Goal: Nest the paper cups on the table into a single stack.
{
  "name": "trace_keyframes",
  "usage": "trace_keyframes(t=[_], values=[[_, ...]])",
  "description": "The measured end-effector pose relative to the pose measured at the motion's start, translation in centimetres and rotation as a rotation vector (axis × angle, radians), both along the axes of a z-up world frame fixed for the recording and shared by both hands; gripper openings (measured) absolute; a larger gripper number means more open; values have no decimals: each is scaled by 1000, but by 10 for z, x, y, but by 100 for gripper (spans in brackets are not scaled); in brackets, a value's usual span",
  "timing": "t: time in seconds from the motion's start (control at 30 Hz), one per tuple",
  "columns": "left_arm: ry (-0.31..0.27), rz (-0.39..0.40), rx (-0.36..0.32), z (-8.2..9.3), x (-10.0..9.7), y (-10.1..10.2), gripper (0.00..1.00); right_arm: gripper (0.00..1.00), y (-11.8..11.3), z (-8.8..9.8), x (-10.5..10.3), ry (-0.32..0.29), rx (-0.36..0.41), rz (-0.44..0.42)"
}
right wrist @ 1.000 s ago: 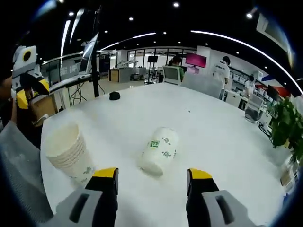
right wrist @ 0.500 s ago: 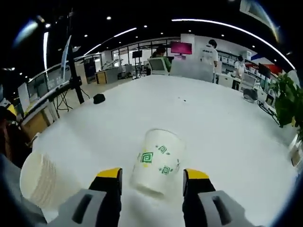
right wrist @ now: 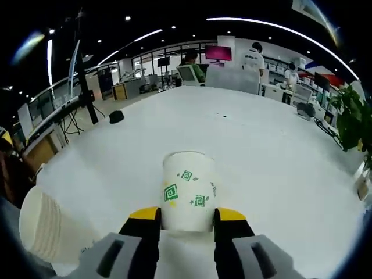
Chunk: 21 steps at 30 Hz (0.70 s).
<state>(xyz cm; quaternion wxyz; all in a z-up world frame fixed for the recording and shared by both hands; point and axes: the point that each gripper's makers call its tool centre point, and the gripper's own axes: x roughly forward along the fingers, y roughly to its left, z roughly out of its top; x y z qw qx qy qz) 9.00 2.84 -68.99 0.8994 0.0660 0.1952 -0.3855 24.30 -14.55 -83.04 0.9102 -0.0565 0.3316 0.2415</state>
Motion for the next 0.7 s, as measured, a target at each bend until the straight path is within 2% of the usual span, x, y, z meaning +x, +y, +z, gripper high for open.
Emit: trace_keyframes(t=[0.23, 0.47, 0.7], values=[[-1, -9, -6, 2, 4, -4, 30, 35, -1, 3, -9, -12, 4, 26], [2, -22, -22, 7, 10, -5, 31, 34, -5, 19, -19, -51, 15, 26], [-10, -41, -47, 24, 15, -13, 30, 34, -13, 51, -40, -102, 55, 22]])
